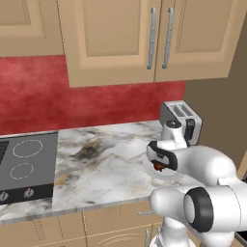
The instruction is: Place the chicken drumstick on the bottom rack of the oven.
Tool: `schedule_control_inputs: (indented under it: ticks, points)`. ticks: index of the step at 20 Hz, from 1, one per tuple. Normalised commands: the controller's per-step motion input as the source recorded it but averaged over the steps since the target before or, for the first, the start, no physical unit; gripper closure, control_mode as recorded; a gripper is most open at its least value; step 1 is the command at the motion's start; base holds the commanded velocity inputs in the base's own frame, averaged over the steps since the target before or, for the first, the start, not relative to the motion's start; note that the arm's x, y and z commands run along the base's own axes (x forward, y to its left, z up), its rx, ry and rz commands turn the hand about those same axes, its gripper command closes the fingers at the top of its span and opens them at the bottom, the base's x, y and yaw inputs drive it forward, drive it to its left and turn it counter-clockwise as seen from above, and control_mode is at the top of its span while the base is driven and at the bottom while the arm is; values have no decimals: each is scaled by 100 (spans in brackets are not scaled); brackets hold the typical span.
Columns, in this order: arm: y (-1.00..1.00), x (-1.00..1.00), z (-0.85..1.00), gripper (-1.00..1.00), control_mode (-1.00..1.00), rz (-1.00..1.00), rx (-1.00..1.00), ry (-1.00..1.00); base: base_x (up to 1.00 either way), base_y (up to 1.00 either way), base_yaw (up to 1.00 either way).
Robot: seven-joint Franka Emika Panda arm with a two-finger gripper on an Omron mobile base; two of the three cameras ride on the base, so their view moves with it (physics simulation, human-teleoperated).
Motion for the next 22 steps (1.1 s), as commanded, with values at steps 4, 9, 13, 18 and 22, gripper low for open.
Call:
schedule_control_inputs:
  ticks: [4, 9, 13, 18, 22]
  points:
    - [0, 1, -16, -100, -100, 0, 0, 0, 0, 0, 0]
    - [0, 4, -18, -100, -100, 0, 0, 0, 0, 0, 0]
    - [3, 0, -8, -100, -100, 0, 0, 0, 0, 0, 0]
    - [0, 0, 0, -100, -100, 0, 0, 0, 0, 0, 0]
    - [8, 0, 0, -100, -100, 0, 0, 0, 0, 0, 0]
